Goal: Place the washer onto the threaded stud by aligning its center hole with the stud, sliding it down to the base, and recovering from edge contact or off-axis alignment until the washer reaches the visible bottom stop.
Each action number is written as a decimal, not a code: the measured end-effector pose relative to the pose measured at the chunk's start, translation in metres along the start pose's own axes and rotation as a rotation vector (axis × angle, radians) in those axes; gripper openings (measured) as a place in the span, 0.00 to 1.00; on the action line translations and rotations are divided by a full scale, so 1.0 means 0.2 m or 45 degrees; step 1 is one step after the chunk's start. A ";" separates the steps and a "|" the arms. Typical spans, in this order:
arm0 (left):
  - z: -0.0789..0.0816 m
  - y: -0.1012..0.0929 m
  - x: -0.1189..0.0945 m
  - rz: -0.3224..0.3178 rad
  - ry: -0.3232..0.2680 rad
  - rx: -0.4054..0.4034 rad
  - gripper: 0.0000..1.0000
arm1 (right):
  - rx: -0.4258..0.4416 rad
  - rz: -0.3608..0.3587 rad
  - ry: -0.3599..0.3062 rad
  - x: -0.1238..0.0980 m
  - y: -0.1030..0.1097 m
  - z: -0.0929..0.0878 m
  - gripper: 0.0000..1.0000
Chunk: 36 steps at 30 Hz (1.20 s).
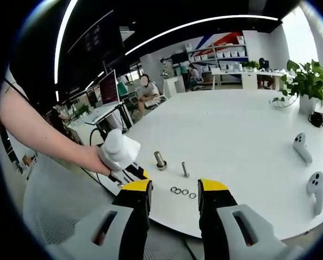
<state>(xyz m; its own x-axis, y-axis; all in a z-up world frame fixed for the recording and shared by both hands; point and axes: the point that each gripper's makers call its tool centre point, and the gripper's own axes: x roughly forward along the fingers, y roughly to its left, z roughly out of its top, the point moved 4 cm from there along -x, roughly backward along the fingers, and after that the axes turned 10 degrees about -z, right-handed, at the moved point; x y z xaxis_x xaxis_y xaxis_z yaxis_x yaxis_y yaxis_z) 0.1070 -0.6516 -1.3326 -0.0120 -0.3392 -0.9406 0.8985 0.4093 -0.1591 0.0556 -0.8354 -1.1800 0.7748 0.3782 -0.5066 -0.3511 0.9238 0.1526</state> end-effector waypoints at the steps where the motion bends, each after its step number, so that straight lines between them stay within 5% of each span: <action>1: 0.00 0.00 0.00 0.001 0.001 -0.006 0.29 | 0.000 0.000 0.000 0.00 0.00 0.00 0.36; 21: -0.07 0.06 -0.04 -0.002 0.055 -0.022 0.21 | -0.003 -0.003 0.007 0.00 0.00 0.00 0.36; 36: -0.10 0.06 -0.04 -0.023 0.124 -0.005 0.29 | -0.008 -0.003 0.014 0.00 0.00 -0.01 0.36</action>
<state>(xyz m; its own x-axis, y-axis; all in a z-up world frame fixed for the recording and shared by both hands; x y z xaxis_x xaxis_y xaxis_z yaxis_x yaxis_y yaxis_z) 0.1085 -0.6269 -1.3328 -0.0712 -0.2628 -0.9622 0.8960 0.4070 -0.1775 0.0557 -0.8354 -1.1813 0.7700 0.3752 -0.5160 -0.3524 0.9243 0.1462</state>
